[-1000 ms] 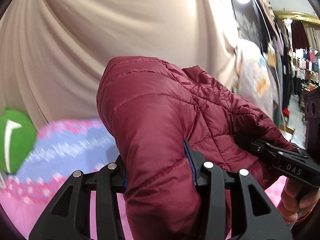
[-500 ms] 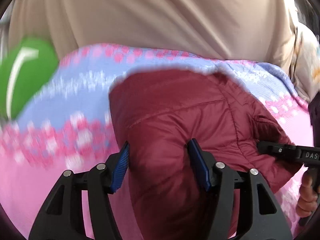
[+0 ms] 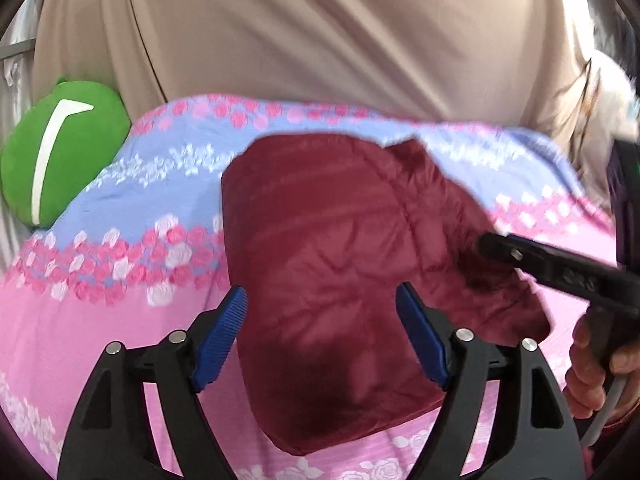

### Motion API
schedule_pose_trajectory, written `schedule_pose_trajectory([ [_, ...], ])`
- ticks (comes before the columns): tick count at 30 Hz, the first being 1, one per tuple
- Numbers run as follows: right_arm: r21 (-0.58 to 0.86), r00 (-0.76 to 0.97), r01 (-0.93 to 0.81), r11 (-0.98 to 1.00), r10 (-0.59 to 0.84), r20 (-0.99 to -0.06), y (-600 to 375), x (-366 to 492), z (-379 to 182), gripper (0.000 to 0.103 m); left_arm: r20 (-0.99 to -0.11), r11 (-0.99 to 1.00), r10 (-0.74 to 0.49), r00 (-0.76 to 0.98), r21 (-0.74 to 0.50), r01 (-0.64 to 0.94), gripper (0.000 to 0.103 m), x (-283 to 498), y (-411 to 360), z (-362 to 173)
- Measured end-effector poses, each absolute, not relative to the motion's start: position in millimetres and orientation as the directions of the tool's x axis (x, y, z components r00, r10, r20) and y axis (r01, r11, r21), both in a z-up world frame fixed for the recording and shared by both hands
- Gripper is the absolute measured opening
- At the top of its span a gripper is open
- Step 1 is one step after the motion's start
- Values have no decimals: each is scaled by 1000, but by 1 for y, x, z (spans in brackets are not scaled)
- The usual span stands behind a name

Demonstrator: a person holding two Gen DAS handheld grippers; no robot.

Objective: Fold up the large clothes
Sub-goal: 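Set the bundle down and open the left tool while the right tool pinches the edge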

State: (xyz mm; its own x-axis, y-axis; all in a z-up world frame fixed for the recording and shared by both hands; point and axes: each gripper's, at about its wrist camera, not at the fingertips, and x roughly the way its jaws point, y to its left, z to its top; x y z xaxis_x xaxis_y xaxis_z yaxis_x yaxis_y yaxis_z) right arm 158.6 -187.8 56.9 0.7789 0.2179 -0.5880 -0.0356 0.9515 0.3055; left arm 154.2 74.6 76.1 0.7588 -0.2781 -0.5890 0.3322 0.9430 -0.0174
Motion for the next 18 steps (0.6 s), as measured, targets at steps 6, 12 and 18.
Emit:
schedule_pose_trajectory([
  [6, 262, 827, -52, 964, 189, -530, -181, 142, 65, 6, -638, 953, -230, 735, 5, 303, 71, 151, 72, 53],
  [12, 241, 757, 21, 970, 142, -637, -184, 152, 5, 7, -645, 953, -209, 735, 33, 301, 74, 148, 66, 37],
  [18, 260, 771, 80, 962, 105, -628, -187, 131, 28, 14, -643, 958, -176, 745, 61, 279, 74, 145, 64, 33],
])
